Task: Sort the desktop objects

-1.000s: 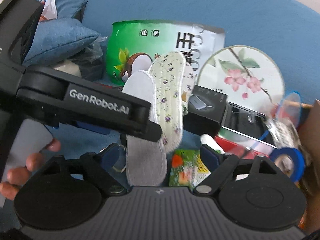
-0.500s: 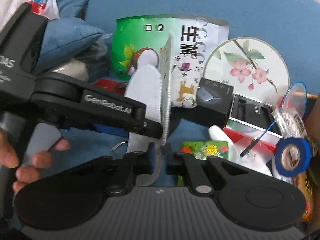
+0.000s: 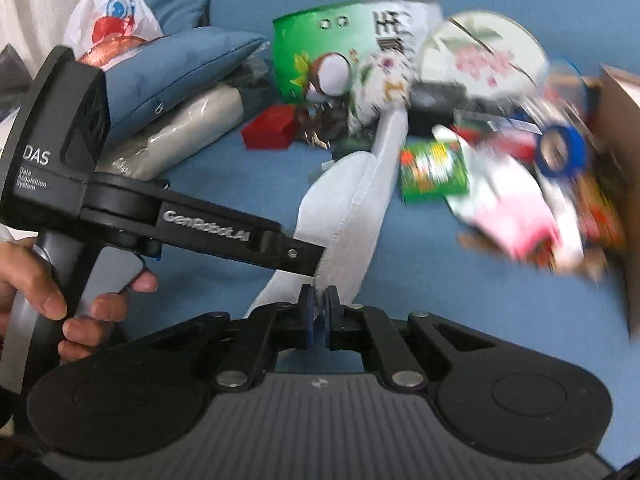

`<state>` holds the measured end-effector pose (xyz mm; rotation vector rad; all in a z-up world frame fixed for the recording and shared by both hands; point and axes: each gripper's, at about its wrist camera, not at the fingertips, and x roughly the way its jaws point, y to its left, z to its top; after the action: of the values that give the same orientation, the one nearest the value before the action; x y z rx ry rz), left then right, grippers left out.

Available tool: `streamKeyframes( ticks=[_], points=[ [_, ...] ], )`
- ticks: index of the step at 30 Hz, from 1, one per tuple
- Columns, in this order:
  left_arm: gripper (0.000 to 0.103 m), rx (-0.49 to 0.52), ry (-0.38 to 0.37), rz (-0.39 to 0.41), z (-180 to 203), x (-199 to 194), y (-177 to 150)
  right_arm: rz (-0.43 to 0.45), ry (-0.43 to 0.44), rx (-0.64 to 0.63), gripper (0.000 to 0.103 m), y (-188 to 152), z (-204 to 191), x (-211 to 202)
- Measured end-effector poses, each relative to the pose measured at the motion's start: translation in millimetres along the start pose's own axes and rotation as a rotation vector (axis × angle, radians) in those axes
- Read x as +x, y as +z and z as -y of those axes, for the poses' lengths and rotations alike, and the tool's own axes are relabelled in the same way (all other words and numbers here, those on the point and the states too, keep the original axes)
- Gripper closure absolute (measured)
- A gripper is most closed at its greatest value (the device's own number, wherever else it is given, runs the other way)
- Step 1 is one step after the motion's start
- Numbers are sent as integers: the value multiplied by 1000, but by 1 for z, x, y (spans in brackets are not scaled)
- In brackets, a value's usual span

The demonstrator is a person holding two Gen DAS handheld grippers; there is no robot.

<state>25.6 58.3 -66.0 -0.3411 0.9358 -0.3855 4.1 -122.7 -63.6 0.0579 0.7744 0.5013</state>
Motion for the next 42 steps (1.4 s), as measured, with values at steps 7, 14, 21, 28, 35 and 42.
streamKeyframes(
  ticks=[7, 14, 21, 28, 35, 42],
  points=[
    [35, -19, 68, 15, 8, 0, -4, -8, -124, 170, 98, -44, 22, -33],
    [18, 45, 191, 45, 18, 20, 10, 43, -239, 77, 63, -33, 21, -24],
    [9, 228, 262, 77, 32, 42, 3, 16, -235, 108, 62, -28, 27, -9],
    [26, 200, 318, 97, 17, 31, 9, 17, -248, 108, 60, -25, 28, -10],
    [27, 70, 357, 115, -15, 10, 16, 15, -236, 32, 56, -14, 18, 1],
    [10, 75, 330, 87, -13, 11, 17, 3, -276, -86, 53, 7, 11, 37]
  ],
)
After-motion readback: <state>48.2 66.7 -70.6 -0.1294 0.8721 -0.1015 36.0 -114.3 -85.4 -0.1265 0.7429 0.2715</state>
